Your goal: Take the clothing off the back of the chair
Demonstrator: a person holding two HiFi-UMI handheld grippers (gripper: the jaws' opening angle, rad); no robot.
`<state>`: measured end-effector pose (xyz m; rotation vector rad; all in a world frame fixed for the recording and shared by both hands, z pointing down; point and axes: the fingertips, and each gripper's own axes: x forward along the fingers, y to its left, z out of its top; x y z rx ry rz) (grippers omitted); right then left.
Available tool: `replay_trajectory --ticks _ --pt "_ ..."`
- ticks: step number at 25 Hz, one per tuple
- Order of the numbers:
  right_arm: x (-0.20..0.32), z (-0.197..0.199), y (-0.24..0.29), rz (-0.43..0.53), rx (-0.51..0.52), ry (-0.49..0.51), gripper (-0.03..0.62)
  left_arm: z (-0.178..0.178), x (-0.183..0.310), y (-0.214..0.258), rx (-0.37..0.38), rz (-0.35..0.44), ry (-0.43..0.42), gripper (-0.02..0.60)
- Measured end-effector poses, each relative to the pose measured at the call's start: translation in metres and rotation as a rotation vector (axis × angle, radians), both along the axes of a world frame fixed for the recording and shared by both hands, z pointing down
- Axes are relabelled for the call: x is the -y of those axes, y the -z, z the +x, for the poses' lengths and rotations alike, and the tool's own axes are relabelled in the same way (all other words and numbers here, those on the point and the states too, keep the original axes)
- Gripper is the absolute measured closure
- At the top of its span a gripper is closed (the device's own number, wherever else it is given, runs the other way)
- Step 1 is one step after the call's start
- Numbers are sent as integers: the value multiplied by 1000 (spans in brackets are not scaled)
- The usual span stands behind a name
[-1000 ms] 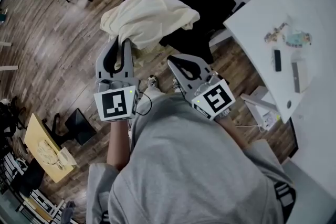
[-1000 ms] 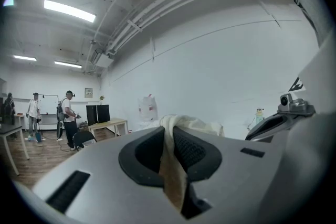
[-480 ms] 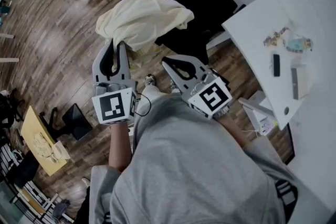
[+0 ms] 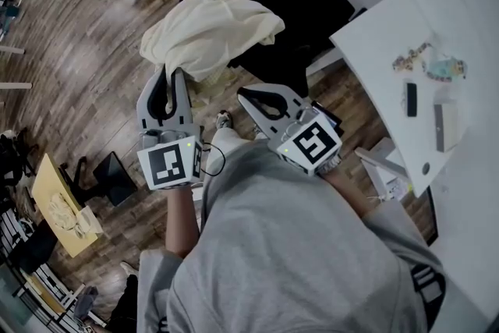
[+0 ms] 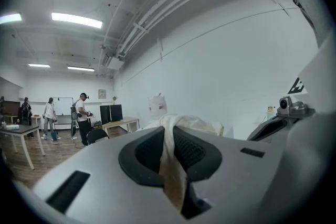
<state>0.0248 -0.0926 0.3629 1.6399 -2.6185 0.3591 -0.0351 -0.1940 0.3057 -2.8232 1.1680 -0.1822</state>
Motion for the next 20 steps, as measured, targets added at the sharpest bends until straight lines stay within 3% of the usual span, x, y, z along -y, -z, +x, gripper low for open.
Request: replay_trajectory --ticks 20 --pt "-6 -1 -5 -6 6 91 559 -15 -11 7 -10 20 100 509"
